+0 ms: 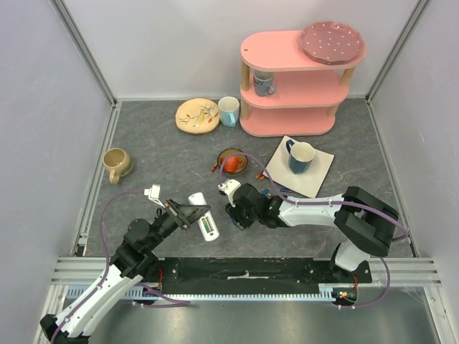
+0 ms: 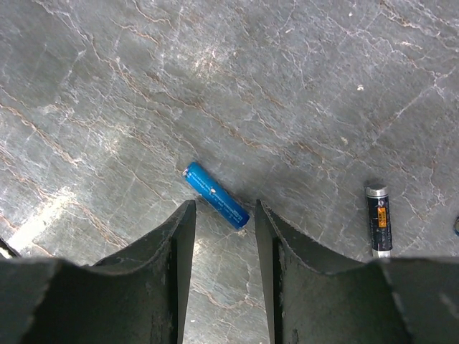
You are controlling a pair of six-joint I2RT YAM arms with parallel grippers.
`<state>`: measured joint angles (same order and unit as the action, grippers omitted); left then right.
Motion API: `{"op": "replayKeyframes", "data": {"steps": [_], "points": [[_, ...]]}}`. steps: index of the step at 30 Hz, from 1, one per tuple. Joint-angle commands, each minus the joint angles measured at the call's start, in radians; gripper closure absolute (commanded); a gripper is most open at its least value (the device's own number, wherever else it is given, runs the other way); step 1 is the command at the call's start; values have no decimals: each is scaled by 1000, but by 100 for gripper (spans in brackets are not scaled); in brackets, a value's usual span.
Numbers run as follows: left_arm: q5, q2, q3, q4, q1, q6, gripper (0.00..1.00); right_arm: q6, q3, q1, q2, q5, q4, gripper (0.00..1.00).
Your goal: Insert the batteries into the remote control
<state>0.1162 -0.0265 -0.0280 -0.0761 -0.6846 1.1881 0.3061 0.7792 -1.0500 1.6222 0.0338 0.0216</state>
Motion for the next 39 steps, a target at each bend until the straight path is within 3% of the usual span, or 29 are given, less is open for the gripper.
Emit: {"op": "replayKeyframes", "data": {"steps": [1, 7, 25, 30, 39], "points": [[23, -12, 80, -40, 5, 22, 98, 11, -9, -7, 28, 8, -2, 53], [26, -24, 88, -57, 5, 28, 98, 25, -1, -7, 28, 18, 3, 47], [34, -21, 86, -57, 5, 25, 98, -100, 54, -7, 70, 5, 63, 60], [34, -23, 82, -57, 5, 22, 98, -160, 54, -7, 67, 6, 86, 76], [37, -18, 68, -54, 5, 7, 98, -248, 112, -7, 27, 78, 169, 94]]}}
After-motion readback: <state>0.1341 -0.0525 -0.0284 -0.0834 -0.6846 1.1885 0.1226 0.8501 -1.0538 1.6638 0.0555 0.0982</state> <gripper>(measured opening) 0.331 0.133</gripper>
